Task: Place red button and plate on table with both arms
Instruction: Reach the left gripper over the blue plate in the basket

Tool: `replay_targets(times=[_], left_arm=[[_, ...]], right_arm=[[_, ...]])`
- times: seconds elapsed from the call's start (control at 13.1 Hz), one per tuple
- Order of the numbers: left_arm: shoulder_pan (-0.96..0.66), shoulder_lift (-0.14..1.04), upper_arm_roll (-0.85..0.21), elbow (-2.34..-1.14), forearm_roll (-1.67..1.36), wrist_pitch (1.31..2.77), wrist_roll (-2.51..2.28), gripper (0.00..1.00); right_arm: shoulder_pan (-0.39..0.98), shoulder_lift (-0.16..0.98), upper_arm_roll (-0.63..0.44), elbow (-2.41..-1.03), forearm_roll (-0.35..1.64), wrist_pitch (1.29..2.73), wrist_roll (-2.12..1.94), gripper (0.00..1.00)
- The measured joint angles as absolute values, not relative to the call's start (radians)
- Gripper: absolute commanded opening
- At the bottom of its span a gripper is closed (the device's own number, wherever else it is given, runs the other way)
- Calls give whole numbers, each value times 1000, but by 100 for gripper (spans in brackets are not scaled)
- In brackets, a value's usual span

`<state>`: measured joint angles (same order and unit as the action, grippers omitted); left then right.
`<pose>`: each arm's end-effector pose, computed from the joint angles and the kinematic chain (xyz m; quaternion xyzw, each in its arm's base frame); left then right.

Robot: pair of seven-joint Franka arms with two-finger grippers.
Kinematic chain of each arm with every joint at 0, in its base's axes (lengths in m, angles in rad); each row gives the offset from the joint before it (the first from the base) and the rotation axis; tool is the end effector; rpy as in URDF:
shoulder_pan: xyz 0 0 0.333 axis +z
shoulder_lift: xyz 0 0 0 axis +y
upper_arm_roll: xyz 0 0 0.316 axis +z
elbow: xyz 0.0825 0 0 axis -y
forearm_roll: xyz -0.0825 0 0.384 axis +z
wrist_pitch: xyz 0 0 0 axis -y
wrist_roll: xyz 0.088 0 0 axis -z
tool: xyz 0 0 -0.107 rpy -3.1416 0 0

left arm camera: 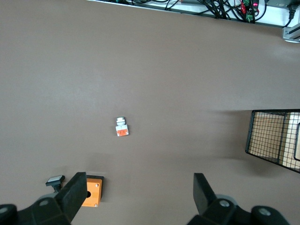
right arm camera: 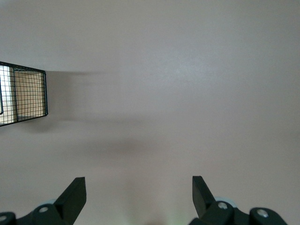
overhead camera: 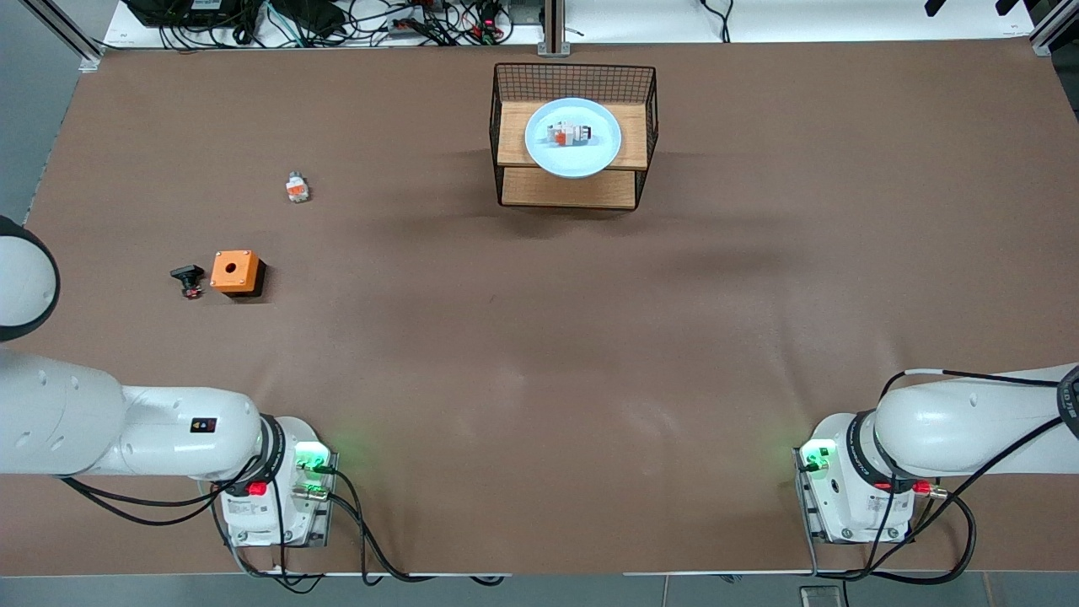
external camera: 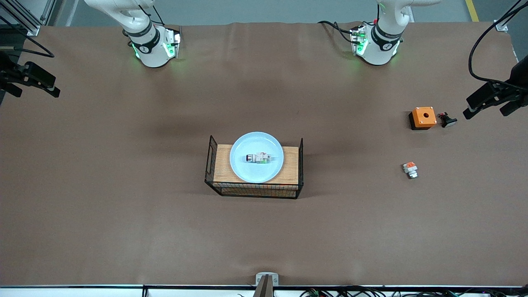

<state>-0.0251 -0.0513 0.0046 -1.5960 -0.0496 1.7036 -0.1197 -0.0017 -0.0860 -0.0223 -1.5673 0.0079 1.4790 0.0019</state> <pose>0.5515 -0.0159 0.6537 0.9952 0.0507 0.0774 0.0304 0.5178 -0.0121 0.6642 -0.9999 0.0125 0.0011 0.0049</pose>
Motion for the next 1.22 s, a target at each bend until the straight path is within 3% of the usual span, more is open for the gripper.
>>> replay_targets(times=[0.69, 1.22], left_arm=[[-28, -50, -3, -1596, -50, 1694, -150, 100], [-50, -34, -210, -1568, -56, 1683, -583, 100]], right_arm=[[-3, -70, -24, -1570, 4, 1480, 2, 100], [-22, 147, -32, -1575, -39, 1505, -11, 100]])
